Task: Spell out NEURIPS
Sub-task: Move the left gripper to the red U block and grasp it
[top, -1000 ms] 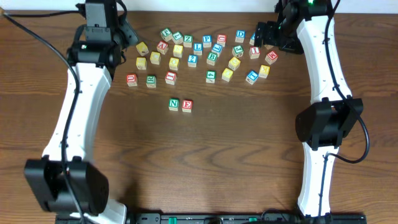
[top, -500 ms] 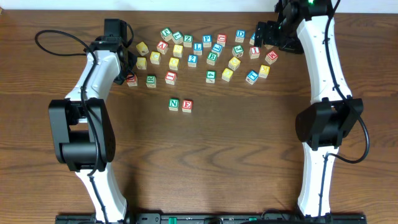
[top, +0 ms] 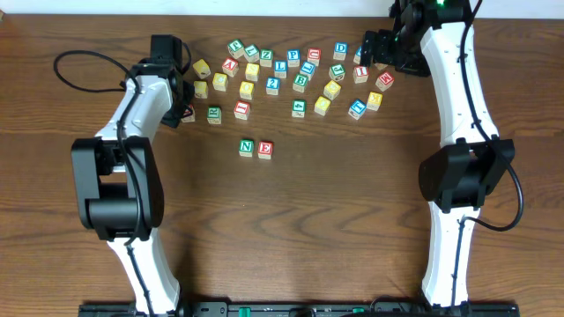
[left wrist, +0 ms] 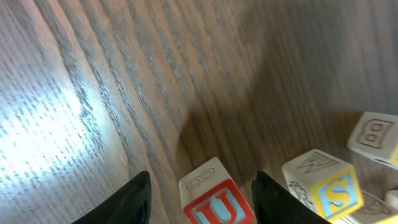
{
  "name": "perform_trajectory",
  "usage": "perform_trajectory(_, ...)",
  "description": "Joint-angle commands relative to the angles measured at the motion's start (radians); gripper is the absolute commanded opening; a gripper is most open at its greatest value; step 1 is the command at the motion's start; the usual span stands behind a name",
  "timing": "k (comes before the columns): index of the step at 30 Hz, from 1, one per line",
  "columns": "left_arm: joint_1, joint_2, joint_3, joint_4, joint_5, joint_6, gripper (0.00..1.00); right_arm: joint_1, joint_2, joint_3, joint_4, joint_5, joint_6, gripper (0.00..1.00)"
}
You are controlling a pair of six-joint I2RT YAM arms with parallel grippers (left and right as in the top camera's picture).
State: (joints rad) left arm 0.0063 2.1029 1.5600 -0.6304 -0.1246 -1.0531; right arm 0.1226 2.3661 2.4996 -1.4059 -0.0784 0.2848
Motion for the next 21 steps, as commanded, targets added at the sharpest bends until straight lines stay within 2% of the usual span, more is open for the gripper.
perform_trajectory(1, 0.003, 0.055, -0.014, 0.007, 0.037, -0.022, 0.52, 0.011, -0.013, 0.019, 0.000, -0.003, 0.006, 0.99)
perform_trajectory(12, 0.003, 0.069, -0.014, 0.032, 0.064, -0.014, 0.51, 0.011, -0.013, 0.019, 0.000, -0.003, 0.006, 0.99)
perform_trajectory(17, 0.003, 0.069, -0.014, 0.021, 0.091, 0.000, 0.40, 0.011, -0.013, 0.019, 0.000, -0.003, 0.006, 0.99)
perform_trajectory(21, 0.004, 0.068, -0.013, 0.018, 0.091, 0.093, 0.32, 0.011, -0.013, 0.019, 0.000, -0.003, 0.006, 0.99)
